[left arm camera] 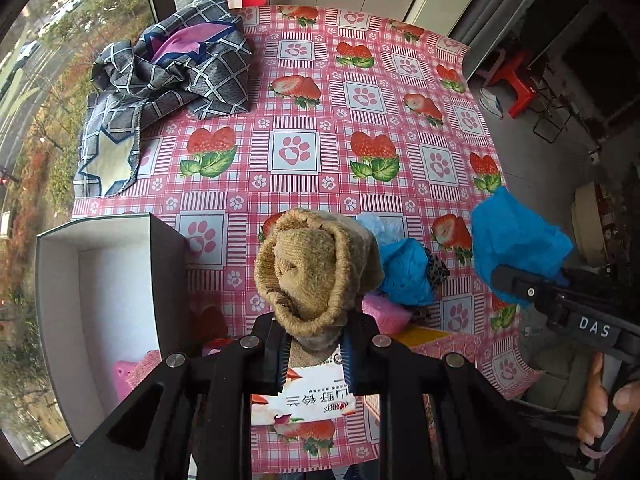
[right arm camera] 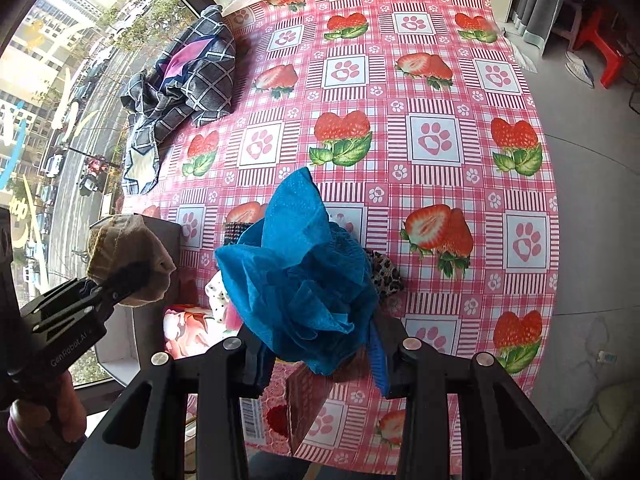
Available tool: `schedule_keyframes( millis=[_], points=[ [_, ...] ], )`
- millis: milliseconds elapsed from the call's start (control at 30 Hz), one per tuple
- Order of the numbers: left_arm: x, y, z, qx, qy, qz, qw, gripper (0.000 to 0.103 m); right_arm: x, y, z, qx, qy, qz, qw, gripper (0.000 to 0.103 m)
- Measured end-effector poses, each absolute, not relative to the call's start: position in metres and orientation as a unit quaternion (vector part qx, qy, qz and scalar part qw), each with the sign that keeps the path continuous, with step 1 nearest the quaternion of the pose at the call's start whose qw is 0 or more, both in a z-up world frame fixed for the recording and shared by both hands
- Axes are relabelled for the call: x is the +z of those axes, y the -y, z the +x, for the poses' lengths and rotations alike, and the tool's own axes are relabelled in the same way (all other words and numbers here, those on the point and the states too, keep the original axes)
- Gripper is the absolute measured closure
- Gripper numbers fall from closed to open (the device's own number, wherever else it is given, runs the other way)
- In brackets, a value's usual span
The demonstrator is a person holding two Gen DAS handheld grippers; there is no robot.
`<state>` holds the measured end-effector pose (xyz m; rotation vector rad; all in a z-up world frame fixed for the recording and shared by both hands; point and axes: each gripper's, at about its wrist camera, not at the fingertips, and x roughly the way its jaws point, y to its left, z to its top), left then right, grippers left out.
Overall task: Organize soft objects
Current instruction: 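Carry the beige sock and blue cloth with both tools over the white box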
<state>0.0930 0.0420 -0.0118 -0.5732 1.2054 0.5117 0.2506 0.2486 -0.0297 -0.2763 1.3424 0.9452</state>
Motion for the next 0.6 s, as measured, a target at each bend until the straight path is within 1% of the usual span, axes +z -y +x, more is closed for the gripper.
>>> schedule_keyframes(
  millis=[200, 433, 600],
  points=[
    [-0.001, -0.021, 0.067, 0.219, -0.556, -0.238, 0.766, 0.08, -0.014, -0.239, 0.225, 0.418, -0.594, -0.117, 0.677, 0.063],
    [0.0, -0.006, 0.04, 0.204, -0.559, -0.243, 0.766, 0.08, 0.003, -0.232, 0.19, 0.424, -0.584, -0.118, 0.681, 0.063],
    [0.001, -0.001, 0.025, 0.201, -0.56, -0.243, 0.766, 0.08, 0.004, -0.229, 0.165, 0.427, -0.588, -0.118, 0.677, 0.063]
  ],
)
